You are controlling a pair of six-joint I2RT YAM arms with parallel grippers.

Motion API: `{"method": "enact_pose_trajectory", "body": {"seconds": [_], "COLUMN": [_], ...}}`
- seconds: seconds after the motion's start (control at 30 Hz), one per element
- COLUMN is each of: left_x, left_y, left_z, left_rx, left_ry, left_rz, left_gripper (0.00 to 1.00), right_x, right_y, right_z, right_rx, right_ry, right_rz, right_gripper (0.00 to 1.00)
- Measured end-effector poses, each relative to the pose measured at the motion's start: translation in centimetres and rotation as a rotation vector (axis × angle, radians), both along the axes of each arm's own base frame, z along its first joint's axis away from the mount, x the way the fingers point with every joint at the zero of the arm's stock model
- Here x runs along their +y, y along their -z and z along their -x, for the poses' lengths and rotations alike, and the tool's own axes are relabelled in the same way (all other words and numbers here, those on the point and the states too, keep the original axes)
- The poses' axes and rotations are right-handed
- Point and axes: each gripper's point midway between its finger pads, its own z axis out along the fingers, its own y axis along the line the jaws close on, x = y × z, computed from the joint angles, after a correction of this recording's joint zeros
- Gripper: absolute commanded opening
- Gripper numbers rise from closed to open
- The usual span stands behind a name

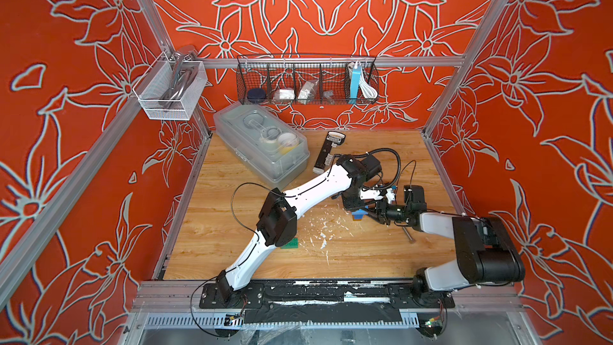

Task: Assemble a spoon with lego
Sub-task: Assemble the lego brick with the lego brick.

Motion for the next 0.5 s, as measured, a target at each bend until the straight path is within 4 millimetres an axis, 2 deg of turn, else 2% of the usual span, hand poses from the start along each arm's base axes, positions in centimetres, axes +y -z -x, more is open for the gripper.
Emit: {"method": "enact_pose_trajectory", "body": {"seconds": [0.5], "left_x": [-0.31], "left_y": [0.33], "left_z": [0.07], "left_rx": [0.005], "left_ry": [0.024], "left_rz": [0.01], "left_gripper": [0.0], "right_x": [0.0], "right_y": [-0.05], "right_z": [-0.04], "right_rx": [-0.003], "right_ry": [-0.003], "right_rz": [0.003], "right_gripper": [0.48]}}
